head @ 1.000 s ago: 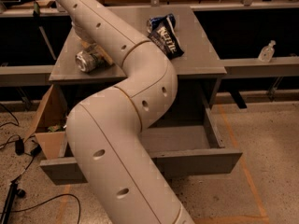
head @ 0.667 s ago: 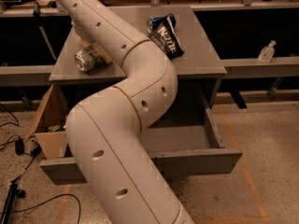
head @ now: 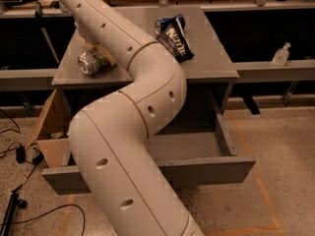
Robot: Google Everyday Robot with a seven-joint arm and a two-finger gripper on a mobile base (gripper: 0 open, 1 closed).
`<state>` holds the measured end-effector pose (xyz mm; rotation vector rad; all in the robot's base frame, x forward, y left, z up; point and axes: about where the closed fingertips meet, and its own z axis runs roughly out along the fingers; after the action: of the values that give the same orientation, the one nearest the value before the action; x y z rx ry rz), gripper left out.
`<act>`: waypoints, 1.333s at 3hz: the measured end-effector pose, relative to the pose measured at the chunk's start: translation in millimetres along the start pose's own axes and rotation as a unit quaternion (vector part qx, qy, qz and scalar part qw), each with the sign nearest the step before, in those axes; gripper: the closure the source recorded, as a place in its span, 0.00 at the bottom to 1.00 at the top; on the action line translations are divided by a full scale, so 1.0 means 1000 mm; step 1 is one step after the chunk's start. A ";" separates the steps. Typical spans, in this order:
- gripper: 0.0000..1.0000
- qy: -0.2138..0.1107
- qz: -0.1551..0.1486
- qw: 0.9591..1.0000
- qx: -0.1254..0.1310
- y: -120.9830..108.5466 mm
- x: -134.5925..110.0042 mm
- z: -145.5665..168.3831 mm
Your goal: Place 7up can into top drawer
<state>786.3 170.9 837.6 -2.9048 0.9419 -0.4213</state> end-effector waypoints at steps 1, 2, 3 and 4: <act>1.00 0.000 0.005 1.000 0.001 0.001 0.001 -0.003; 1.00 -0.002 0.070 0.997 0.016 0.016 0.009 -0.035; 1.00 -0.012 0.156 0.987 0.033 0.046 0.007 -0.085; 1.00 -0.046 0.234 0.969 0.060 0.081 -0.006 -0.124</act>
Offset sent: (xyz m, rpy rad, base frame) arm -0.1035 -0.0730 0.0842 0.1510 0.0037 -0.4020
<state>701.6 112.6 943.6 -2.4565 1.4730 -0.2929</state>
